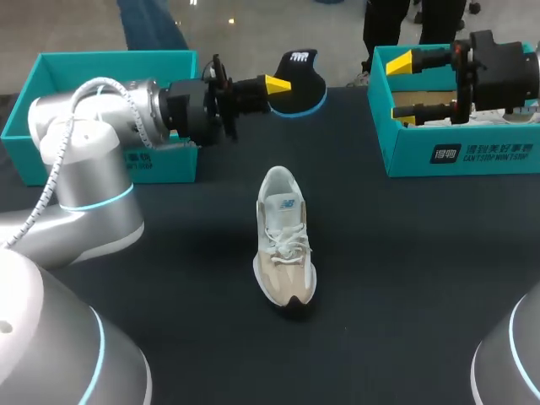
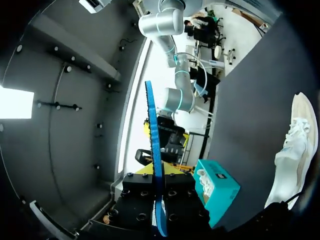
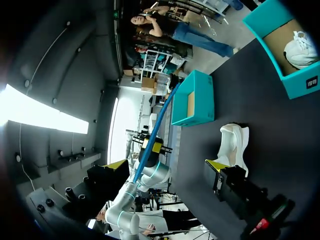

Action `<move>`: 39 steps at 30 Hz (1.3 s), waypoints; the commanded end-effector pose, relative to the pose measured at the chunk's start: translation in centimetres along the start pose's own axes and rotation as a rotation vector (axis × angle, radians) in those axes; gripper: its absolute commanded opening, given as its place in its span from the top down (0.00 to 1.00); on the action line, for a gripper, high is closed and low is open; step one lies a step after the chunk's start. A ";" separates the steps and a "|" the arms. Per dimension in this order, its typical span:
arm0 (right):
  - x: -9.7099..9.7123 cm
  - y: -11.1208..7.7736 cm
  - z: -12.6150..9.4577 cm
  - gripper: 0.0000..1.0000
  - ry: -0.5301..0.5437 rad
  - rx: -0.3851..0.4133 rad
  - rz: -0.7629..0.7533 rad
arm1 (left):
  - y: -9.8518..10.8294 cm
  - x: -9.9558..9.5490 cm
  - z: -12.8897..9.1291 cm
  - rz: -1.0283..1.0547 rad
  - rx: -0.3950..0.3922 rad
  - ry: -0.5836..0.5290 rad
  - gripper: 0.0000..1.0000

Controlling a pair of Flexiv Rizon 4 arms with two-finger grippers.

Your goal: Take the shoe out of the shoebox, open the shoe tongue, remove and reinsert the insole, then place the shoe into the shoebox

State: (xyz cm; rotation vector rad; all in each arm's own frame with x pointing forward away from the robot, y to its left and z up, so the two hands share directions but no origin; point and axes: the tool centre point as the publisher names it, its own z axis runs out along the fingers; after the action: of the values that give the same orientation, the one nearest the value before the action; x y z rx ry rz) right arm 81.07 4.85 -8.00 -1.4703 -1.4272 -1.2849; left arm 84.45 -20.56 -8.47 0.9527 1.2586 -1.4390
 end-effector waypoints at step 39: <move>0.0 0.0 0.1 0.00 -0.001 0.000 0.001 | -1.4 0.6 -0.7 -1.958 -0.123 0.012 1.00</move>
State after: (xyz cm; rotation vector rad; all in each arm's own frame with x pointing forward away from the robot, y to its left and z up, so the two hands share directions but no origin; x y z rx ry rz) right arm 81.06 4.84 -7.96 -1.4709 -1.4274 -1.2839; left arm 82.80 -20.05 -9.20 -0.0811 1.9983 -2.3273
